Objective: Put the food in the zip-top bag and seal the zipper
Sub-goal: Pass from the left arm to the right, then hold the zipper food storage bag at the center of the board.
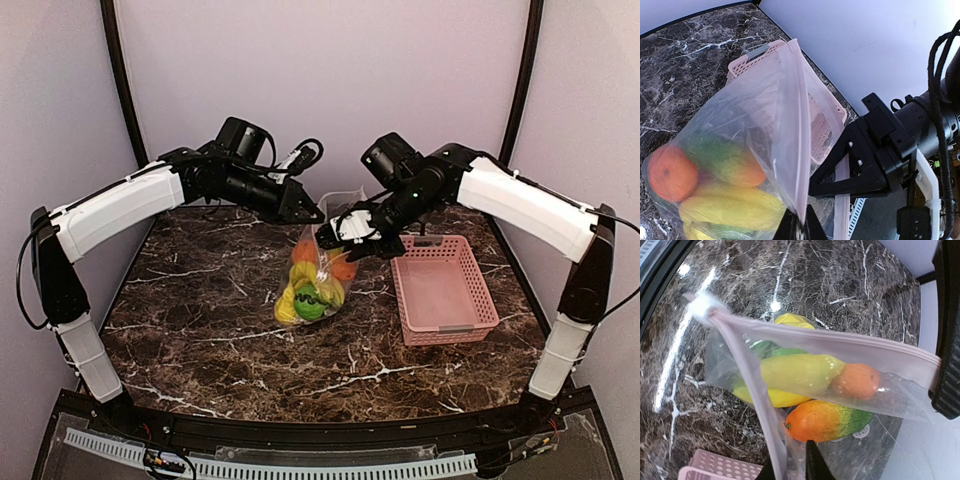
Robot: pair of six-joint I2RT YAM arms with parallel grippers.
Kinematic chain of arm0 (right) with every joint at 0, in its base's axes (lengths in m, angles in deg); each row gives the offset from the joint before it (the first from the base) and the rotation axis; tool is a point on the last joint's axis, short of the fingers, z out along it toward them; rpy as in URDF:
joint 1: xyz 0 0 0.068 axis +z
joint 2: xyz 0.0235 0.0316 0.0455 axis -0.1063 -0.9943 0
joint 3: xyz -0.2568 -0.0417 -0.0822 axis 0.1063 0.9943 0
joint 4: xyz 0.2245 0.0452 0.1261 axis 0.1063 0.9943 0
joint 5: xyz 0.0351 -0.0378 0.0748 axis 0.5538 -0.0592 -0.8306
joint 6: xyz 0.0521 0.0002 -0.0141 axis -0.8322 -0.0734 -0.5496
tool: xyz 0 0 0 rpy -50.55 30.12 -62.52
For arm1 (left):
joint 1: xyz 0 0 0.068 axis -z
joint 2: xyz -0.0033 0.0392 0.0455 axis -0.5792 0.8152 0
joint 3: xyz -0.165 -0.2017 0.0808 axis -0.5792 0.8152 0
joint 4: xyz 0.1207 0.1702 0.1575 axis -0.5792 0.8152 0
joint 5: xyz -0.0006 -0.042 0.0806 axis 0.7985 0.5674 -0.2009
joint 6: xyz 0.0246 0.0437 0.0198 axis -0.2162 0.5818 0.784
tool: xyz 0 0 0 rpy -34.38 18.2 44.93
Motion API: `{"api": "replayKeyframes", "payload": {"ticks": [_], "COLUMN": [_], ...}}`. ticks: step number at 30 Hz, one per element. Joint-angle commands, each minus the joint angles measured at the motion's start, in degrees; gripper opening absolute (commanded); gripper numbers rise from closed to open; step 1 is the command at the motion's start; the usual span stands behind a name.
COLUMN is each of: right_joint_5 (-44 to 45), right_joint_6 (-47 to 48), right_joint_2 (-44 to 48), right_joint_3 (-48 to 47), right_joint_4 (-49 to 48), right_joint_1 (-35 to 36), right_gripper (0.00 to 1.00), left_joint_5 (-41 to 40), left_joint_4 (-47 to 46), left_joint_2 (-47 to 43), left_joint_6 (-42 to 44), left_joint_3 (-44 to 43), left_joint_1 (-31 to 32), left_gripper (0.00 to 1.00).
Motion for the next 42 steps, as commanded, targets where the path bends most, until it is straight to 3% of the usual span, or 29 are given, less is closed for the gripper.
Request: {"api": "replayKeyframes", "payload": {"ticks": [1,2,9,14,17,19,26,34,36,39,42], "right_joint_5": [1.66,1.37,-0.63,-3.22,-4.27,-5.96,-5.75,-0.23,0.59,0.82,0.53], "right_joint_6": [0.07,0.00,-4.35,-9.15,-13.04,-15.11,-18.49,-21.87,-22.72,-23.11,-23.14], "right_joint_2": [-1.05,-0.78,-0.40,-0.80,-1.94,-3.19,-6.52,-6.17,-6.09,-5.82,-5.64], "right_joint_3": [-2.20,-2.39,-6.63,-12.07,-12.78,-12.21,-17.21,-17.52,-17.52,-17.52,-17.20], "right_joint_4": [0.13,0.14,0.20,0.13,-1.73,-2.75,-2.63,-5.89,-6.66,-7.63,-8.22], "right_joint_1": [1.24,1.31,1.38,1.36,1.28,1.19,1.18,1.18,1.18,1.14,1.18], "right_gripper": [0.06,0.00,0.00,0.00,0.00,0.00,0.00,0.00,0.00,0.00,0.00], "left_joint_5": [-1.93,-2.31,-11.60,-17.37,-15.54,-14.54,-11.38,-13.60,-14.20,-15.70,-18.91], "left_joint_4": [3.07,3.41,1.46,-14.63,-26.89,-29.57,-27.70,-28.95,-29.47,-30.13,-30.91], "left_joint_2": [-0.22,-0.39,-8.70,-23.00,-32.43,-35.78,-39.30,-39.17,-38.61,-37.72,-36.67], "left_joint_6": [2.00,2.32,9.85,10.94,12.02,12.20,11.65,12.08,12.32,12.49,12.91], "left_joint_3": [-1.96,-2.09,-1.15,15.33,27.59,31.75,35.61,37.65,38.06,38.17,38.18], "left_joint_1": [0.18,0.18,0.25,0.26,0.30,0.39,1.84,6.29,7.08,7.52,7.56], "left_gripper": [0.08,0.09,0.32,0.43,0.45,0.47,0.46,0.42,0.43,0.55,0.56]}}
